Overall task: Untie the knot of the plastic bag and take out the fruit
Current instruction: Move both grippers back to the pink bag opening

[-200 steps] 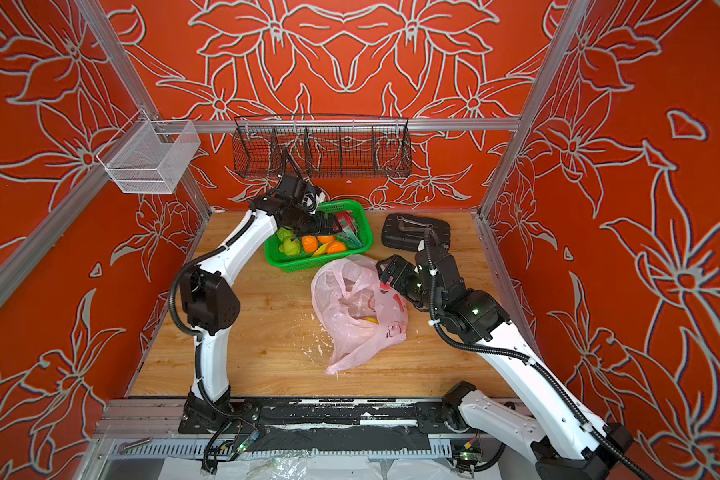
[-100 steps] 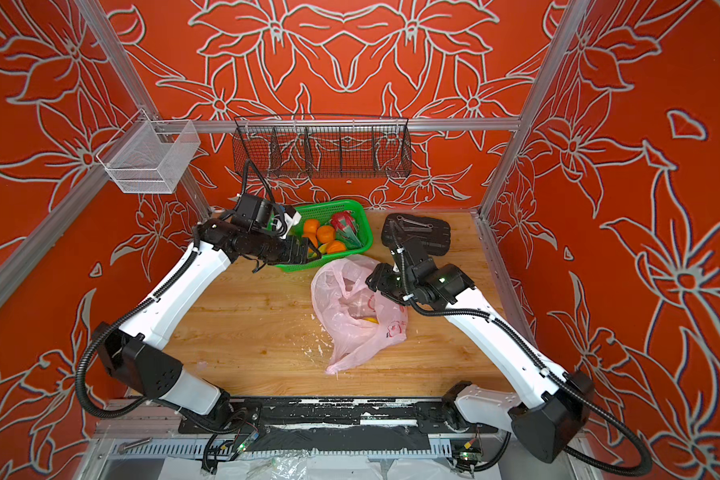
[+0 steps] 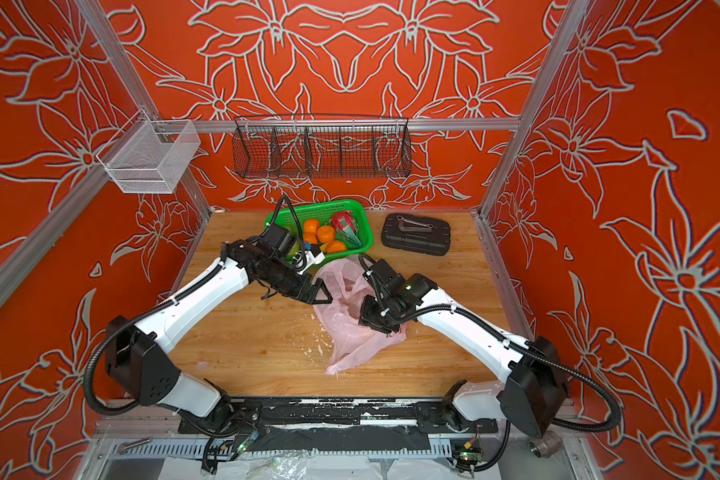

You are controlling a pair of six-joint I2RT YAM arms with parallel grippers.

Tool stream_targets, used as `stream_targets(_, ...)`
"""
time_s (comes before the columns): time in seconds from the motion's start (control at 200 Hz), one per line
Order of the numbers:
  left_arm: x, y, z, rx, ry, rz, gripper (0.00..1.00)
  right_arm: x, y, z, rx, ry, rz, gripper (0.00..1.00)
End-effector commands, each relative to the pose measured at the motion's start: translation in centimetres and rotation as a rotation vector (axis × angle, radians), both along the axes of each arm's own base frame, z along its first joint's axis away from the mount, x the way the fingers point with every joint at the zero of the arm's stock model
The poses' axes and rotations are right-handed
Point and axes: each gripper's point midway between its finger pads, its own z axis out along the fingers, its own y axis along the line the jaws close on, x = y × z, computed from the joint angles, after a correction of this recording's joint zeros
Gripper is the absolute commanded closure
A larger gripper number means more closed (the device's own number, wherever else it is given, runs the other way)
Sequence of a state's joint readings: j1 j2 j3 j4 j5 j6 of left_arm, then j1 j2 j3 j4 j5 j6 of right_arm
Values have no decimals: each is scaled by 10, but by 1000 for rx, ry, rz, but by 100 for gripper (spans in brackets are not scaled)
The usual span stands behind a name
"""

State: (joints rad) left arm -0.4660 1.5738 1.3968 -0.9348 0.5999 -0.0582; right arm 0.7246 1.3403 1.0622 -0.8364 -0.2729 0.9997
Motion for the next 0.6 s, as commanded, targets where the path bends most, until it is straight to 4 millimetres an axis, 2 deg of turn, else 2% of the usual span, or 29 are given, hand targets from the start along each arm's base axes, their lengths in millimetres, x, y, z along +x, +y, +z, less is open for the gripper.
stream_targets(0.0, -1, -13, -13, -20, 62, -73, 4, -15, -12, -28, -86, 70, -5, 62)
stream_targets(0.14, 0, -24, -31, -1, 122, -116, 5, -28, -7, -53, -117, 119, 52, 61)
stream_targets(0.385, 14, -30, -70, 60, 206, -70, 9, -38, -14, -79, -217, 144, 103, 61)
stream_targets(0.49, 16, -29, -82, 96, 207, -77, 10, -37, -13, -78, -224, 151, 106, 60)
stream_targets(0.595, 14, -28, -93, 128, 212, -95, 11, -32, -15, -60, -232, 120, 78, 54)
